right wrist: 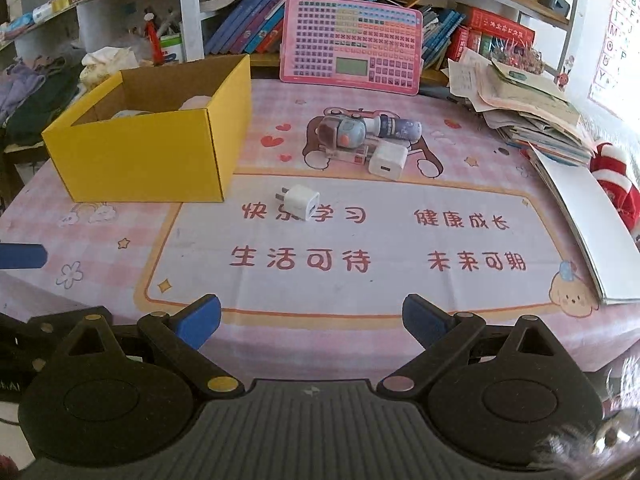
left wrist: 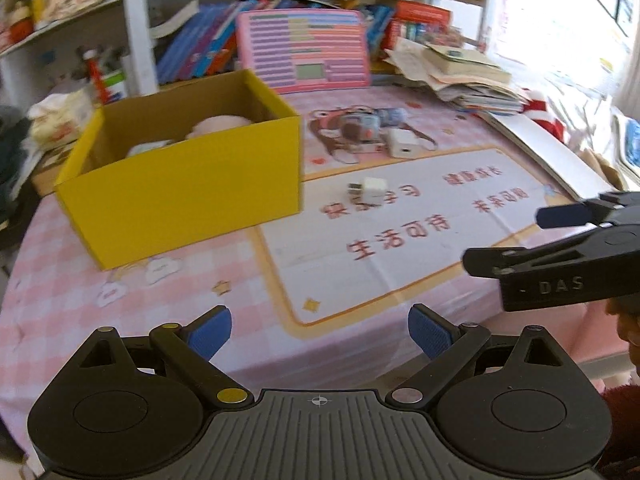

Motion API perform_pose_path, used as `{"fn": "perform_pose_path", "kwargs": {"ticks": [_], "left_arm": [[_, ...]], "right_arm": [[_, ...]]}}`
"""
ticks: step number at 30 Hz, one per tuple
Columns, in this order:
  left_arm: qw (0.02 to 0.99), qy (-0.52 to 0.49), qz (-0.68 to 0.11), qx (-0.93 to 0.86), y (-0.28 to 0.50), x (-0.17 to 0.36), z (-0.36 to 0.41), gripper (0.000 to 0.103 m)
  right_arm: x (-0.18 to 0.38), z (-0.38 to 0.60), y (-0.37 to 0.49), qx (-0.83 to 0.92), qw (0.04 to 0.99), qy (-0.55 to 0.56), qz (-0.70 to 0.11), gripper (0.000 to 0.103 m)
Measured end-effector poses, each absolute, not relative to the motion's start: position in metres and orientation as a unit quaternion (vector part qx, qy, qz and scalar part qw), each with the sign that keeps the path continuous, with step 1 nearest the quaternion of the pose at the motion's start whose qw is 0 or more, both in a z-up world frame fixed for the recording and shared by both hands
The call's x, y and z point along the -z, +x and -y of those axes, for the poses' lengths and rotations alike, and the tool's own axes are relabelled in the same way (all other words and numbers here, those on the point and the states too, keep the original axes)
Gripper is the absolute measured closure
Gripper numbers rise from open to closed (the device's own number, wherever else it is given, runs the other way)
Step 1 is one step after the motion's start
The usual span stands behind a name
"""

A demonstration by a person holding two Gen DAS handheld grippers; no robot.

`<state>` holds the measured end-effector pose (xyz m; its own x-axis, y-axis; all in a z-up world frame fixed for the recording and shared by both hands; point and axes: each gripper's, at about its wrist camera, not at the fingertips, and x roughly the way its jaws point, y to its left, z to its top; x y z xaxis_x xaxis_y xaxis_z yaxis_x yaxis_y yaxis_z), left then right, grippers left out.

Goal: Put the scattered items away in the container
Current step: 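Withdraw both tools from the box toward the white charger plug, then lower the left gripper around the white charger plug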

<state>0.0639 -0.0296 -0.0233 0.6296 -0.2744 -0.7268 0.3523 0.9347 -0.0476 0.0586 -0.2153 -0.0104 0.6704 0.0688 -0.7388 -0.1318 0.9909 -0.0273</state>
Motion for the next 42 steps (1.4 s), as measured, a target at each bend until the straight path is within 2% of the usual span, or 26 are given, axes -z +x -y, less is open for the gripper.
{"fn": "perform_pose_path", "kwargs": {"ticks": [22, 26, 29, 31, 33, 34, 38, 42], "left_arm": [[0.877, 0.089, -0.409, 0.235, 0.118, 0.040, 0.119, 0.007], [0.878, 0.109, -0.401, 0.238, 0.128, 0.039, 0.137, 0.008], [0.880, 0.110, -0.401, 0.230, 0.140, 0.039, 0.145, 0.009], [0.881, 0.108, -0.405, 0.220, 0.151, 0.040, 0.152, 0.014], [0.883, 0.103, -0.404, 0.216, 0.162, 0.040, 0.162, 0.024], [0.885, 0.105, -0.399, 0.214, 0.167, 0.040, 0.167, 0.026], [0.889, 0.119, -0.395, 0.196, 0.182, 0.044, 0.179, 0.043], [0.891, 0.105, -0.408, 0.170, 0.195, 0.048, 0.177, 0.048]], "right_arm": [[0.028, 0.285, 0.112, -0.033, 0.898, -0.009, -0.438, 0.002], [0.028, 0.302, 0.130, -0.028, 0.898, 0.013, -0.439, 0.005], [0.031, 0.307, 0.143, -0.035, 0.898, 0.010, -0.439, 0.013], [0.033, 0.308, 0.151, -0.040, 0.898, 0.006, -0.437, 0.018], [0.035, 0.312, 0.162, -0.045, 0.901, 0.006, -0.432, 0.028], [0.036, 0.314, 0.167, -0.043, 0.902, 0.008, -0.429, 0.031], [0.038, 0.325, 0.187, -0.044, 0.905, 0.024, -0.422, 0.045], [0.043, 0.329, 0.204, -0.054, 0.903, 0.031, -0.425, 0.046]]}}
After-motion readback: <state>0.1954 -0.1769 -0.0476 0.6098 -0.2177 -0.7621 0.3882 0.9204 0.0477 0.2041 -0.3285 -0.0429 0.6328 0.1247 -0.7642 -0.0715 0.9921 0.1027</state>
